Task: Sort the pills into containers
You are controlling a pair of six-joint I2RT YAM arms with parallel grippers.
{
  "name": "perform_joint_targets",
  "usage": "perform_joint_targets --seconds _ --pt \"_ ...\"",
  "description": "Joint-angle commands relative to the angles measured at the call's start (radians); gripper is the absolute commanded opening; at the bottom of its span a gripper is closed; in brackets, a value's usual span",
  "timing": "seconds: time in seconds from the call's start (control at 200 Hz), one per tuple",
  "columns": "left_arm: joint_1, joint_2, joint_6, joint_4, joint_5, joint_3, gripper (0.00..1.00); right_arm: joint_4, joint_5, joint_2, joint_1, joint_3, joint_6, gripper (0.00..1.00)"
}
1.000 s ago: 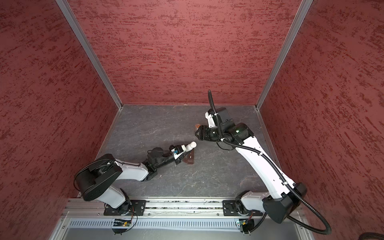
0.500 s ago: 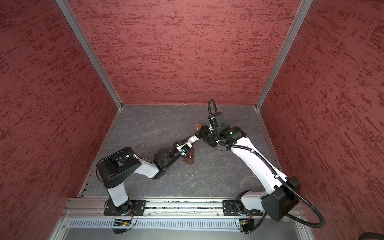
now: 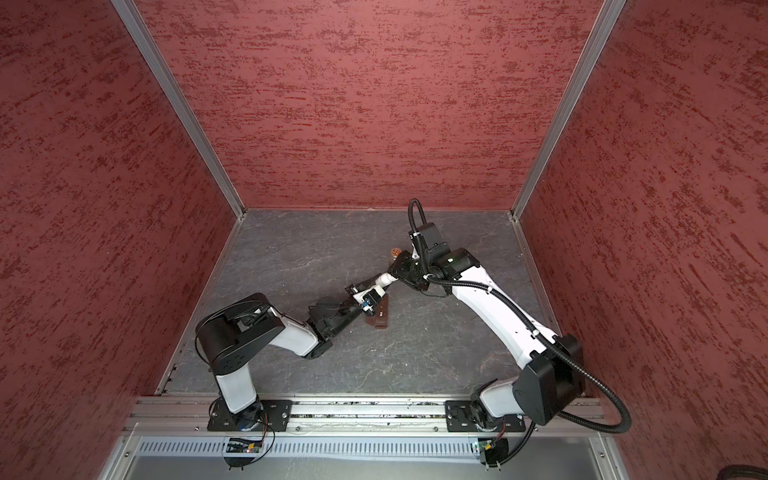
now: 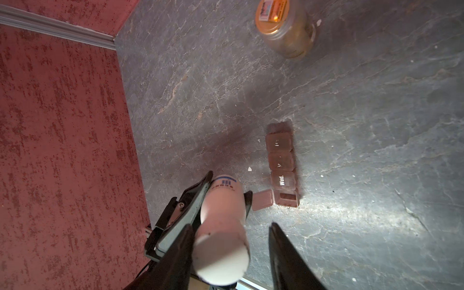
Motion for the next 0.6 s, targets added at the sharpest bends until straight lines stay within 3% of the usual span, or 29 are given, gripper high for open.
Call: perform_joint_targets --seconds 0.0,0.165,0.326,0.596 --pt "-0.003 0.014 0.002 0.04 0.006 0.006 0.0 0.02 -0.025 0.007 -0.009 0.016 -0.014 0.42" --pt "-0.001 0.02 0.001 0.04 0.008 0.004 0.0 0.015 -0.04 0.01 -0.009 0.017 -0.025 0.29" --pt "0.008 0.013 -0.016 0.038 0.047 -0.004 0.0 -0.004 -0.062 0.003 -0.009 0.024 -0.071 0.23" --pt "0.036 -0.214 -0.151 -0.261 0.335 -0.1 0.0 -0.05 -0.162 -0.06 0.012 -0.052 -0.491 0.17"
